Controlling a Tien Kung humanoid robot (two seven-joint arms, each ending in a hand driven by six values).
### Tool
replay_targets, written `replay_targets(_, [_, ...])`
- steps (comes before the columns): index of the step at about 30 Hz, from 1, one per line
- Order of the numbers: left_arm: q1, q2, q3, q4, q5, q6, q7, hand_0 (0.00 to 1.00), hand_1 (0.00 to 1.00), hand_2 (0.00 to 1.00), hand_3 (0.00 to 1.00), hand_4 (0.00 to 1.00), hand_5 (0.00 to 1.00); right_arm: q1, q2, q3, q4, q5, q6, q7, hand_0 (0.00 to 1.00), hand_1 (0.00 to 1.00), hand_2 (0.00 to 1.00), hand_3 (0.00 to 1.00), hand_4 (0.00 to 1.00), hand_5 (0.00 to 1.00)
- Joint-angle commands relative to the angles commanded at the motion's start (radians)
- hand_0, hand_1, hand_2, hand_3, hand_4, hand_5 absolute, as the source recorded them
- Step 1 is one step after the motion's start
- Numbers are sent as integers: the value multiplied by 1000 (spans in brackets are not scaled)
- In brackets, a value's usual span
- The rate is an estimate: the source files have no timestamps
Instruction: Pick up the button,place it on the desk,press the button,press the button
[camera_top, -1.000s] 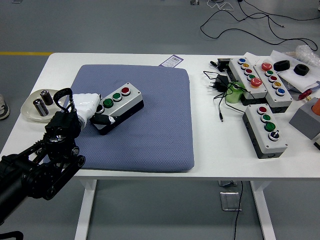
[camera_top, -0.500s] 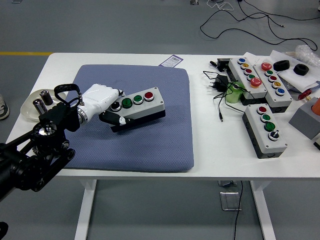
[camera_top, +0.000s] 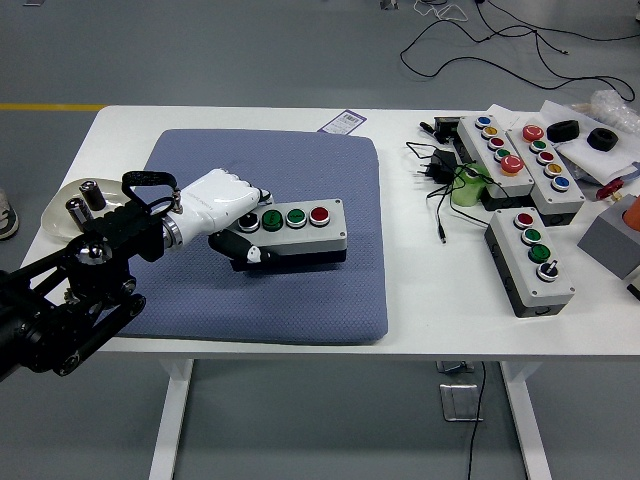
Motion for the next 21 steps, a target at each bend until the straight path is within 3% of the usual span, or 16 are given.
replay_targets(8, [-25,4,46,40,0,22,-35,46,127,162,299,881,552,0,0,-3,0,1,0,-1,672,646,690,635,311,193])
replay_targets(15, [-28,-1,54,61,0,-2,-23,59,160,190,331,864,545,0,1,-4,0,1,1,-2,672,646,690,635,312,190])
replay_targets(16, [-27,-1,50,61,0,-8,-21,225,376,382,476,853,541,0,1,-3,0,1,1,-2,672,646,690,635,312,190])
replay_targets(21, [-22,0,34,60,0,-26,-5,225,376,382,476,853,541,-1,1,-3,0,0,2,-2,672,646,690,635,312,190])
